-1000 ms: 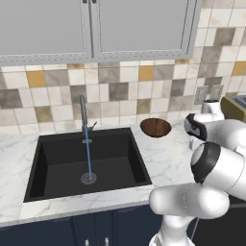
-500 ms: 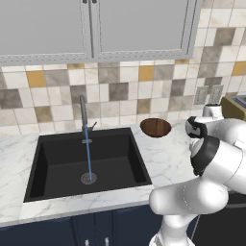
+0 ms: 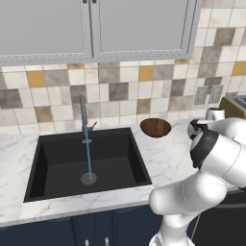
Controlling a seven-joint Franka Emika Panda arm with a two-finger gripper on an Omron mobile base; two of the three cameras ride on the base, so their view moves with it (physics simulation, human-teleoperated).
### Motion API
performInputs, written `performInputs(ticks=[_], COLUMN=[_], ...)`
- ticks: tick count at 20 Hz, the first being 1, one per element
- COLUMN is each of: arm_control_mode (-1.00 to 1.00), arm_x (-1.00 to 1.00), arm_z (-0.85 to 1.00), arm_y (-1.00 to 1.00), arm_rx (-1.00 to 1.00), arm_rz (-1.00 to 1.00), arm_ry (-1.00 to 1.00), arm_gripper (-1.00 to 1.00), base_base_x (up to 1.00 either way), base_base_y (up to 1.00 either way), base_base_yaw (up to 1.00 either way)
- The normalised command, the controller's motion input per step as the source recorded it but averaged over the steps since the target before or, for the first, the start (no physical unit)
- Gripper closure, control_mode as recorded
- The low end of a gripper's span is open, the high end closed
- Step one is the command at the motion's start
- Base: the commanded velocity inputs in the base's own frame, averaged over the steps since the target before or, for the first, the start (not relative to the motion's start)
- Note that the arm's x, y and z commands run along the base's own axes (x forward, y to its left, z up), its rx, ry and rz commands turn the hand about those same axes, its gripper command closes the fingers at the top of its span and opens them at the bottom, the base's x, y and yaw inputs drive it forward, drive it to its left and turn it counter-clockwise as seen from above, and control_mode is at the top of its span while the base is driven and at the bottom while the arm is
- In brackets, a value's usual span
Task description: Rinse each bowl for a few seconds and place them down in the sink or on the counter.
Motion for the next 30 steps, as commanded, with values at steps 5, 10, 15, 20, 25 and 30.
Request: performInputs(ticks=[5, 10, 15, 20, 25, 30], arm_control_mode=[-1.0, -1.0, -1.0, -1.0, -1.0, -1.0], arm_x=[0.0, -0.08, -0.13, -0.23, -0.24, -0.07], arm_z=[-0.21, -0.04, 0.01, 0.2, 0.48, 0.43], arm_y=[0.01, 0.03, 0.2, 0.24, 0.21, 0.15], arm_rx=[0.0, -0.02, -0.08, -0.13, -0.11, -0.06], arm_rz=[-0.03, 0.0, 0.02, 0.0, 0.06, 0.12], arm_ry=[0.0, 0.0, 0.0, -0.05, -0.03, 0.0], arm_gripper=[1.0, 1.0, 1.0, 1.0, 1.0, 1.0], base_base_x=[0.0, 0.0, 0.0, 0.0, 0.0, 0.0], base_base_y=[0.0, 0.0, 0.0, 0.0, 0.0, 0.0], base_base_yaw=[0.0, 0.0, 0.0, 0.0, 0.0, 0.0])
